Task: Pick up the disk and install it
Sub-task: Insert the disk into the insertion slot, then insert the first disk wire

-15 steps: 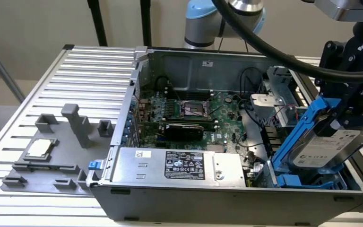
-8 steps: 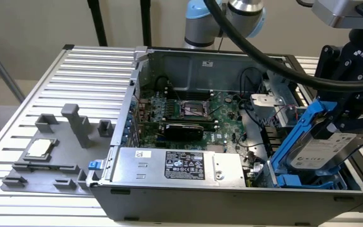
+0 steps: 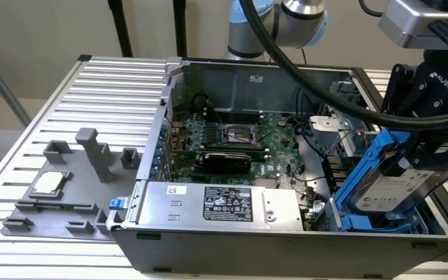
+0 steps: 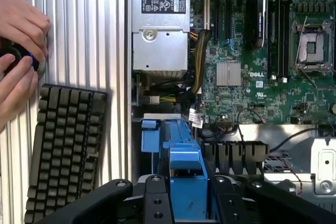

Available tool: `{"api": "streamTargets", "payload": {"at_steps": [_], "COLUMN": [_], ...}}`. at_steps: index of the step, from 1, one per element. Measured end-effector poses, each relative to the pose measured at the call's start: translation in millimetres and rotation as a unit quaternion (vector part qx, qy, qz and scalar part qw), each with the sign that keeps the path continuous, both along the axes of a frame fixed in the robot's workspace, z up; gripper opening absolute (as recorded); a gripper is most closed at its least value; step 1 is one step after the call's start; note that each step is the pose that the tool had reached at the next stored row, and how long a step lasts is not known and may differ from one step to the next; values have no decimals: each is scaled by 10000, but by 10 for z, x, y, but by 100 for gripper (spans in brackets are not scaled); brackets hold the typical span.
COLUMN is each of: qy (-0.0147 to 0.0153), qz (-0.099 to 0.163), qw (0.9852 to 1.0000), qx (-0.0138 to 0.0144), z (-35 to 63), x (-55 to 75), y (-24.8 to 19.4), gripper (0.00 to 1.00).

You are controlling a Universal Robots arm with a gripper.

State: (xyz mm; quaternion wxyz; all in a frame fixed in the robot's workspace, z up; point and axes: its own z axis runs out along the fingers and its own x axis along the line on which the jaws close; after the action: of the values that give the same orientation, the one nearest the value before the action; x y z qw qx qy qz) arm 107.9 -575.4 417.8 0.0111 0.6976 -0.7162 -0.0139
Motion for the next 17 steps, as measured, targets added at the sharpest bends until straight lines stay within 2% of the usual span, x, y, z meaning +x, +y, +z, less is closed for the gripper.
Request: {"api": "streamTargets", "payload": {"at_steps": [17], "qy": [16], "qz": [61], "qw": [10000], "qx": [0], "z": [-294], "x": [3], "y": [6], "gripper": [0]}}
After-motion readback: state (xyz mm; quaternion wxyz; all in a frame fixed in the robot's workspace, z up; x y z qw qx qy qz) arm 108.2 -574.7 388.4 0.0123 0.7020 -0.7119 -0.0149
